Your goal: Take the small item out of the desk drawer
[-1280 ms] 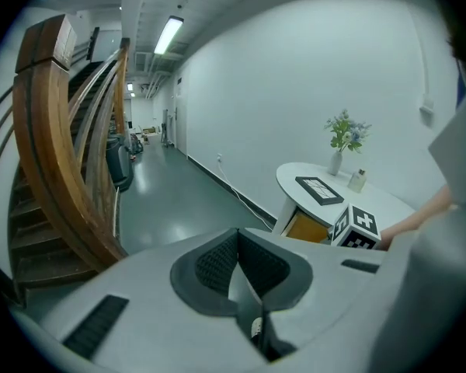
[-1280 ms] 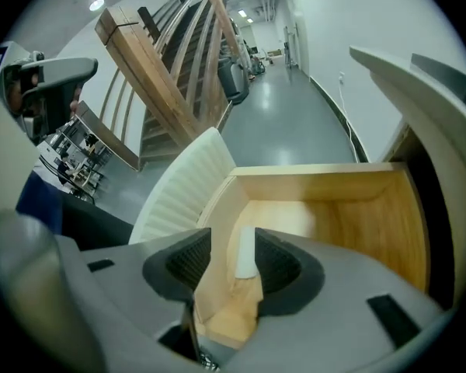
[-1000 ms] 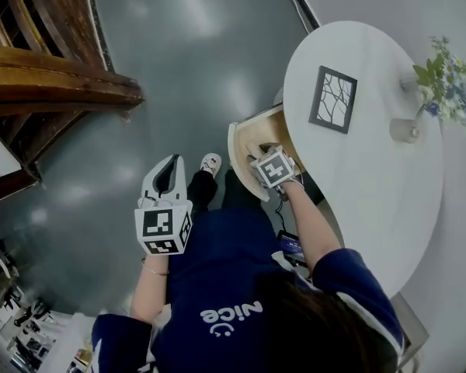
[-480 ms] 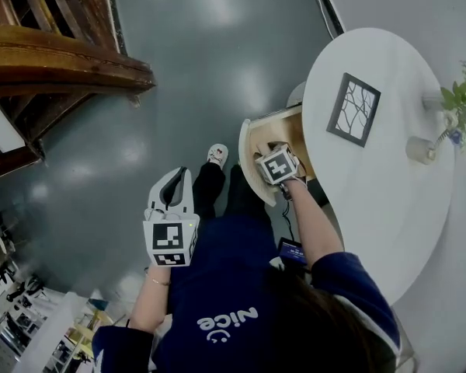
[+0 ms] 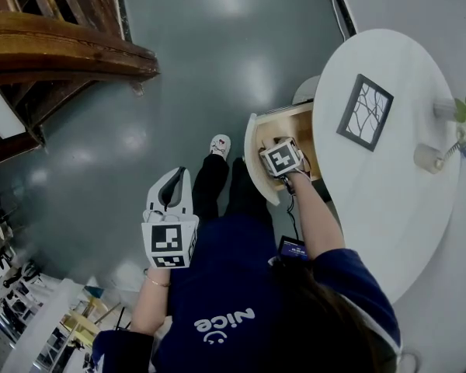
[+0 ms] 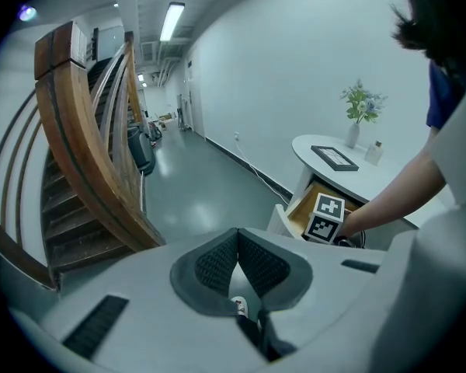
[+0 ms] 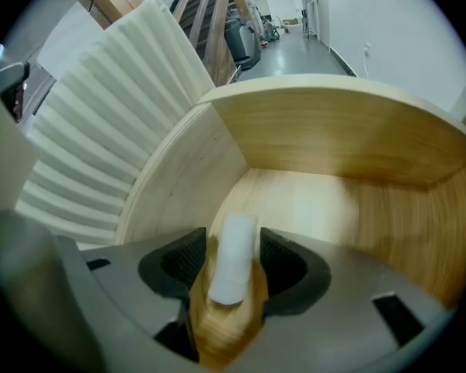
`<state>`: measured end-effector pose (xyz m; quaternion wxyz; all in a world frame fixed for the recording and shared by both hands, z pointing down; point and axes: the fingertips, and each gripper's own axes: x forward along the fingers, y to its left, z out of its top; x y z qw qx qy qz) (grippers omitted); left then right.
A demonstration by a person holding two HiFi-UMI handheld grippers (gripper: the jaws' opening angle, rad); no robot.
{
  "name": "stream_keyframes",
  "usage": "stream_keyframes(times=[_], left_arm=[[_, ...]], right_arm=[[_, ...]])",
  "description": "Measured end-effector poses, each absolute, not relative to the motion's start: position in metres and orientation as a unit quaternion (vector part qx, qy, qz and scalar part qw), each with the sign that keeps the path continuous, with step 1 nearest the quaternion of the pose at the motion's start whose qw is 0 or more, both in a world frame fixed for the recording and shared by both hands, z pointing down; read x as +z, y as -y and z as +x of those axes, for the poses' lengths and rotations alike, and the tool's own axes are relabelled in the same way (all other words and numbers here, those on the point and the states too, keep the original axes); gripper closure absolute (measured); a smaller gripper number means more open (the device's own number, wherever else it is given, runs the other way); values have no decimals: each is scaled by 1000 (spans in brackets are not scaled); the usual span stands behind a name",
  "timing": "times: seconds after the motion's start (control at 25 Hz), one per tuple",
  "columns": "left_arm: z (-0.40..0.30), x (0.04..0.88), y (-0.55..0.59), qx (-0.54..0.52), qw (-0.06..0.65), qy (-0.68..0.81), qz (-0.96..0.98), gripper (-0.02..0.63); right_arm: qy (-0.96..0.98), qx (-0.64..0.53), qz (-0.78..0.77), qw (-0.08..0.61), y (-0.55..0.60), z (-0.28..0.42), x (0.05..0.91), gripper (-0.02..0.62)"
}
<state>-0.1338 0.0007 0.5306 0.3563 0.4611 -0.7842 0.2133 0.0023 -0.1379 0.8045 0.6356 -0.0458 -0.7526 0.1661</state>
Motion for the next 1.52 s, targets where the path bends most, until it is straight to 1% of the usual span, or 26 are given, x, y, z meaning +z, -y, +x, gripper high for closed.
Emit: stream_keyframes(times=[0.16, 0.28, 0.44, 0.6, 0.68, 0.92, 1.16, 1.52], left_arm=[[-133, 534, -4, 215, 361, 784, 456, 603], [-133, 536, -6, 217, 363, 785, 453, 603], [-134, 537, -8, 217, 368, 783, 452, 603], [-132, 539, -6, 217, 369, 781, 455, 601], [-130, 539, -5, 218, 368, 780, 457, 603], [-131, 537, -9, 213, 366, 783, 456, 603], [-136, 533, -10, 207, 359, 781, 467, 603], [-141, 524, -4, 185, 340, 780, 491, 603]], right_arm=[[743, 159, -44, 649, 138, 7, 813, 367], [746, 160, -43, 645, 137, 6, 817, 371], [754, 141, -33, 641, 139, 1, 817, 397], [759, 127, -27, 638, 145, -3, 816, 439], [754, 128, -27, 643, 146, 1, 818, 445], [748, 136, -8, 650, 146, 6, 819, 454], [777, 141, 20, 613, 155, -11, 800, 456], [780, 138, 52, 609, 159, -4, 773, 456]])
